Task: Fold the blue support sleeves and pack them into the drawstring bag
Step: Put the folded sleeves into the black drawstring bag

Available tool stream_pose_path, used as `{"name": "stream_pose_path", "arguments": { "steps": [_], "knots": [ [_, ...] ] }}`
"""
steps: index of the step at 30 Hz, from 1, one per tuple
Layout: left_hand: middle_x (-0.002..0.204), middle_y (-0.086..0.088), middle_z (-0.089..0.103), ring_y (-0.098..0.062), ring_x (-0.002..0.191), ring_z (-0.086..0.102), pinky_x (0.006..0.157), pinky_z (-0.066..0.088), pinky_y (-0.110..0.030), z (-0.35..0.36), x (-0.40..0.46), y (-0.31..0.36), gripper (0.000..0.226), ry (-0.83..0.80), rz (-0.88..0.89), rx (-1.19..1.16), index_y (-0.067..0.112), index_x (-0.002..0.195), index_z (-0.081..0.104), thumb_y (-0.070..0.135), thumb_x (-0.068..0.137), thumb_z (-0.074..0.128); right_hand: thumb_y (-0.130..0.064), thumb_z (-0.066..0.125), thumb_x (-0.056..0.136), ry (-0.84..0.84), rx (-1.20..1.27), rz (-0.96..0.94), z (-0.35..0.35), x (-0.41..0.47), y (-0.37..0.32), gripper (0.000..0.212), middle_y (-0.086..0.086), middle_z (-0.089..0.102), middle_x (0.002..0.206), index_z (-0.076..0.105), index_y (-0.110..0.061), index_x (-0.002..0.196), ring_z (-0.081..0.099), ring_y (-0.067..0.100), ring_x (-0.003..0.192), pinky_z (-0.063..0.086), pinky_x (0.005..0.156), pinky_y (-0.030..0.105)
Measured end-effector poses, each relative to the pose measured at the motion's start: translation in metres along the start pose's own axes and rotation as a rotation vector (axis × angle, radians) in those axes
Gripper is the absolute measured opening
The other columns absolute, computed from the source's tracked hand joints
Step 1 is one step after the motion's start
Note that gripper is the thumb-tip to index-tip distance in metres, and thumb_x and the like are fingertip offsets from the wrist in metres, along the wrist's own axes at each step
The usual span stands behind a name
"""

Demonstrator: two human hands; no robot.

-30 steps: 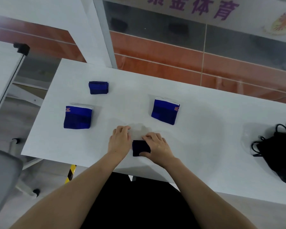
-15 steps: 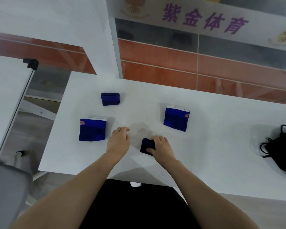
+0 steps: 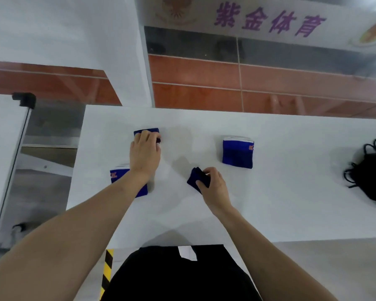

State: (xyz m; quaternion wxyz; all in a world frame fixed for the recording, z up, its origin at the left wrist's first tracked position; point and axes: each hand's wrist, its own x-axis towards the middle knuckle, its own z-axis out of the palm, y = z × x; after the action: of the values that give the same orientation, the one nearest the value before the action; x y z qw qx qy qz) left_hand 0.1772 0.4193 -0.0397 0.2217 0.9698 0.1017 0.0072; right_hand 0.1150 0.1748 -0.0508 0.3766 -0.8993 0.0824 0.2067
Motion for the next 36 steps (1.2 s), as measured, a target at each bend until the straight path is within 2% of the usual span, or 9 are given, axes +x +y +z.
{"name": "stream_pose_path", "arguments": {
  "steps": [4,6,10,18,22,27,31,36],
  "knots": [
    [0.154,-0.013,0.035,-0.036,0.141,0.031,0.111,0.035,-0.049,0.008,0.03,-0.025,0.047,-0.159,-0.074,0.097,0.013,0.144,0.043,0.017,0.099,0.057,-0.028,0.068,0.092,0.07,0.157,0.038,0.007,-0.003,-0.011,0.027,-0.008,0.062,0.114,0.052,-0.037,0.112,0.062,0.012,0.101,0.059,0.086,0.041],
    [0.159,-0.017,0.026,-0.037,0.147,0.024,0.115,0.029,-0.051,0.013,0.038,-0.04,0.056,-0.269,-0.069,0.142,0.013,0.15,0.032,0.022,0.101,0.057,-0.028,0.067,0.091,0.104,0.198,0.057,0.009,-0.006,-0.016,0.024,-0.009,0.063,0.112,0.053,-0.036,0.109,0.062,0.012,0.101,0.059,0.086,0.043],
    [0.137,-0.019,0.049,-0.037,0.123,0.048,0.097,0.044,-0.049,0.02,0.04,-0.057,0.057,-0.335,-0.023,0.198,0.009,0.147,0.033,0.025,0.099,0.059,-0.023,0.066,0.091,0.159,0.268,0.088,0.01,-0.014,-0.024,0.022,-0.01,0.065,0.11,0.054,-0.031,0.108,0.063,0.012,0.1,0.059,0.087,0.04],
    [0.126,-0.022,0.052,-0.039,0.114,0.046,0.09,0.045,-0.044,0.023,0.036,-0.04,0.056,-0.371,-0.044,0.217,0.006,0.142,0.039,0.028,0.097,0.064,-0.019,0.067,0.091,0.202,0.36,0.11,0.002,-0.031,-0.028,0.021,-0.012,0.067,0.104,0.055,-0.032,0.102,0.065,0.01,0.095,0.06,0.077,0.035],
    [0.12,-0.019,0.059,-0.037,0.113,0.046,0.087,0.039,-0.041,0.022,0.025,-0.027,0.047,-0.339,0.001,0.23,0.01,0.142,0.039,0.027,0.102,0.054,-0.019,0.067,0.092,0.236,0.398,0.134,-0.009,-0.041,-0.023,0.021,-0.011,0.068,0.104,0.056,-0.031,0.104,0.065,0.009,0.096,0.058,0.077,0.032],
    [0.129,-0.019,0.056,-0.039,0.118,0.046,0.094,0.041,-0.048,0.017,-0.002,0.027,0.047,-0.272,0.022,0.107,0.008,0.148,0.036,0.028,0.106,0.044,-0.017,0.066,0.096,0.275,0.496,0.156,-0.032,-0.053,-0.011,0.017,-0.007,0.068,0.107,0.056,-0.027,0.105,0.065,0.011,0.097,0.052,0.074,0.026],
    [0.137,-0.019,0.054,-0.038,0.122,0.051,0.099,0.045,-0.051,0.015,-0.04,0.102,0.051,-0.249,0.031,-0.117,0.007,0.154,0.031,0.032,0.109,0.035,-0.017,0.066,0.098,0.298,0.541,0.146,-0.066,-0.065,0.007,0.019,-0.008,0.068,0.108,0.055,-0.031,0.103,0.065,0.011,0.097,0.055,0.076,0.027],
    [0.134,-0.011,0.054,-0.029,0.119,0.055,0.1,0.049,-0.05,0.036,-0.103,0.202,0.052,-0.267,0.084,-0.271,0.014,0.157,0.027,0.034,0.109,0.029,-0.016,0.066,0.097,0.362,0.582,0.119,-0.137,-0.099,0.066,0.018,-0.012,0.069,0.104,0.056,-0.03,0.103,0.066,0.0,0.089,0.053,0.072,0.02]
  ]
}}
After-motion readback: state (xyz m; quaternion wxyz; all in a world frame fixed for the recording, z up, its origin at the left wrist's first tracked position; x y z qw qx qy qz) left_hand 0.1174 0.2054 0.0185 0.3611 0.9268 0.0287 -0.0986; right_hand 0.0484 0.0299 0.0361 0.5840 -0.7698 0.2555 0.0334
